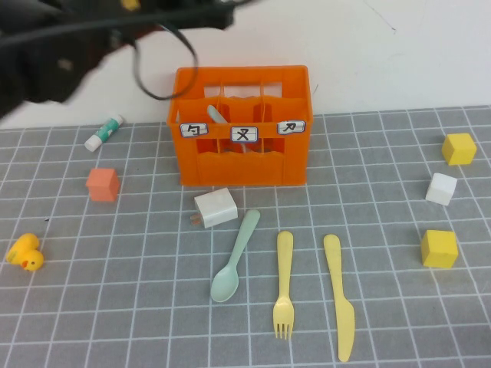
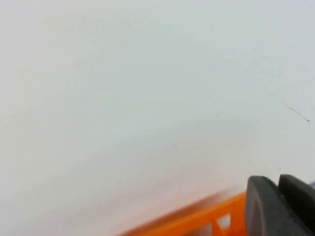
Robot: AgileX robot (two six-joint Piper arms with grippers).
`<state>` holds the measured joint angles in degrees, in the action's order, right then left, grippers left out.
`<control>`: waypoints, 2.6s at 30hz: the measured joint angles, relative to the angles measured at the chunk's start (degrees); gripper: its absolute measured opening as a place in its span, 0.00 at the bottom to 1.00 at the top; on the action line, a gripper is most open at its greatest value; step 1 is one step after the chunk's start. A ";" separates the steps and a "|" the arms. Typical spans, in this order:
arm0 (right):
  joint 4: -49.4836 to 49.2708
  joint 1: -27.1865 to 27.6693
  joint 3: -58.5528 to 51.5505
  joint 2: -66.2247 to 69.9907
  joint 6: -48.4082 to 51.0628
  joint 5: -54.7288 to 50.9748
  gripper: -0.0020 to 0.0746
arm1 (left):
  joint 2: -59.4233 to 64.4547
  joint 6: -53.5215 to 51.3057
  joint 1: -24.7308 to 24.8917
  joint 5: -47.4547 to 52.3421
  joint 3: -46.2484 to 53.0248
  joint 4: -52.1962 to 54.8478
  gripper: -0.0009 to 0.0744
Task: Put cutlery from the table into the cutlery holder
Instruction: Pick up the spoon, then place the spoon on the box
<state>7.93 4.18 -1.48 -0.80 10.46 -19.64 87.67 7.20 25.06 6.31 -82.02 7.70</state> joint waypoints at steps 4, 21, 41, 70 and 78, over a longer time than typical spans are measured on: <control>0.00 0.00 0.00 0.00 0.00 0.00 0.02 | -5.23 1.49 0.00 12.25 0.00 -2.92 0.02; 0.00 0.00 0.00 0.00 0.00 0.00 0.02 | 8.19 -4.26 0.96 37.76 8.28 -21.42 0.01; 0.07 0.00 0.00 0.00 0.00 0.00 0.02 | 24.64 0.98 7.03 35.37 0.03 -11.69 0.48; 0.07 0.00 0.00 0.00 0.00 0.00 0.02 | 25.94 0.65 7.03 44.61 -4.56 -9.27 0.18; 0.07 0.00 0.00 0.00 0.00 0.00 0.02 | 12.76 -1.25 7.03 46.19 -6.45 -9.27 0.18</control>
<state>8.00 4.18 -1.48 -0.80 10.46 -19.64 100.43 5.94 32.08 52.50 -88.47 -1.57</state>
